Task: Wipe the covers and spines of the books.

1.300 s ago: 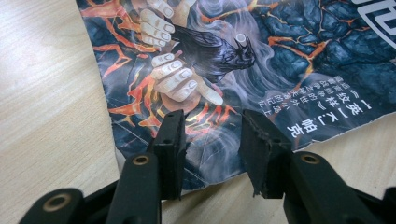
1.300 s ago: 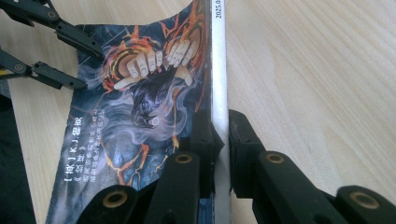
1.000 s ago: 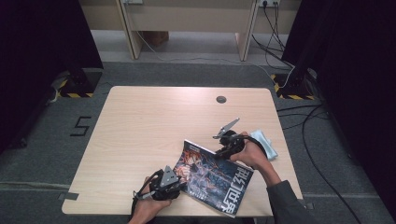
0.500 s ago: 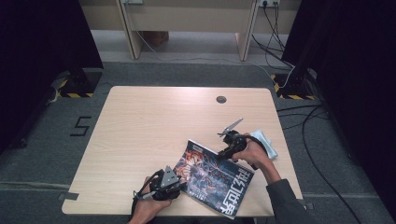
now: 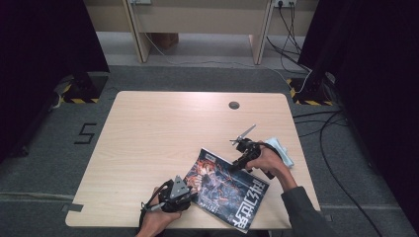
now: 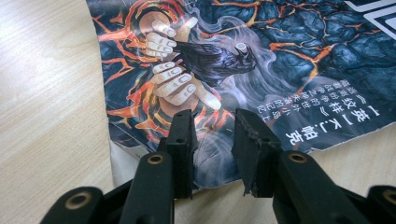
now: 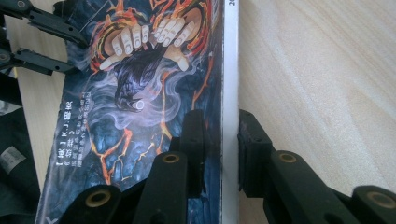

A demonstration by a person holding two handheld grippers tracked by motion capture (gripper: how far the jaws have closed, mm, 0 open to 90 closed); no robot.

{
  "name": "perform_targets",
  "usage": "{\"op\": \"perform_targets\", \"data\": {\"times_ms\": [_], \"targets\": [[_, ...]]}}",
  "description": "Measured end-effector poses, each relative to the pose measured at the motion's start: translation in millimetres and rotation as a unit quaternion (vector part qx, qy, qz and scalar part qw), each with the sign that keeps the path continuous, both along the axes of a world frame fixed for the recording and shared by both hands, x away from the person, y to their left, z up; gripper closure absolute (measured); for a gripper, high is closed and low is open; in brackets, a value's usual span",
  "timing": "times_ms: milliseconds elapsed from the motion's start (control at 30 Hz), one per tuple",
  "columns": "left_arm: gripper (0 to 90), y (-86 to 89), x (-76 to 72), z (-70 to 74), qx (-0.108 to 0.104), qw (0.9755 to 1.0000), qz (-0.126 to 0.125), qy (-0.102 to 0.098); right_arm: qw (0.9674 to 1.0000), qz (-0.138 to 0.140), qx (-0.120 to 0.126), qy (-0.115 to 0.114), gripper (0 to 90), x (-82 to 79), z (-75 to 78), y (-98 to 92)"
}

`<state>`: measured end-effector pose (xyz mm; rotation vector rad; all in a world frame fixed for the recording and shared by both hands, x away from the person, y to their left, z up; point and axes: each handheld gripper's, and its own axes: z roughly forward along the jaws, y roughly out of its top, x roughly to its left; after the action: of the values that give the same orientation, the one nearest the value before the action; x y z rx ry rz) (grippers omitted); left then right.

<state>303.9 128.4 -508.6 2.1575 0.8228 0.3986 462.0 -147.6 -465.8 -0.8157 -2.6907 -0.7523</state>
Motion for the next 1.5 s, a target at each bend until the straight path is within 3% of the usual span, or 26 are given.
{"op": "perform_targets", "data": {"times_ms": [133, 333, 500, 600, 800, 1033, 1267, 1433, 1500], "targets": [[67.6, 0.2, 0.2, -0.3, -0.002, 1.0000, 0.001, 0.000, 0.9999, 0.010, -0.005, -0.004, 75.9, 1.9, -0.7, 0.9], [67.8, 0.3, 1.0, -0.6, -0.004, 1.0000, 0.001, 0.001, 0.9997, 0.002, -0.022, -0.009, 76.5, 3.2, -4.0, 4.1], [67.8, 0.1, 0.5, -0.7, -0.005, 1.0000, 0.002, 0.001, 0.9998, 0.007, -0.007, -0.017, 80.8, 0.6, -1.3, 2.9], [67.6, 0.1, 0.5, -0.3, -0.003, 1.0000, 0.003, 0.002, 0.9995, 0.006, -0.013, -0.028, 81.6, -2.7, 1.3, 4.5], [58.1, 3.6, 4.2, 0.0, -0.016, 0.9997, 0.020, -0.001, 0.9993, 0.005, -0.007, -0.036, 83.1, -5.6, 7.2, 5.6], [53.8, 16.1, 7.8, 9.7, -0.035, 0.9981, 0.050, -0.011, 0.9971, 0.008, -0.019, -0.073, 83.3, -3.1, 36.3, 10.4], [53.9, 22.5, 11.4, 7.8, -0.040, 0.9974, 0.060, -0.001, 0.9925, -0.003, -0.044, -0.114, 83.3, 2.4, 73.0, 19.9], [54.3, 23.0, 12.2, 7.3, -0.038, 0.9974, 0.061, -0.001, 0.9869, -0.018, -0.055, -0.151, 83.3, 10.1, 100.5, 18.7], [54.3, 22.3, 12.0, 7.0, -0.037, 0.9975, 0.060, -0.001, 0.9825, -0.025, -0.065, -0.173, 83.3, 12.6, 109.6, 18.7]]}}
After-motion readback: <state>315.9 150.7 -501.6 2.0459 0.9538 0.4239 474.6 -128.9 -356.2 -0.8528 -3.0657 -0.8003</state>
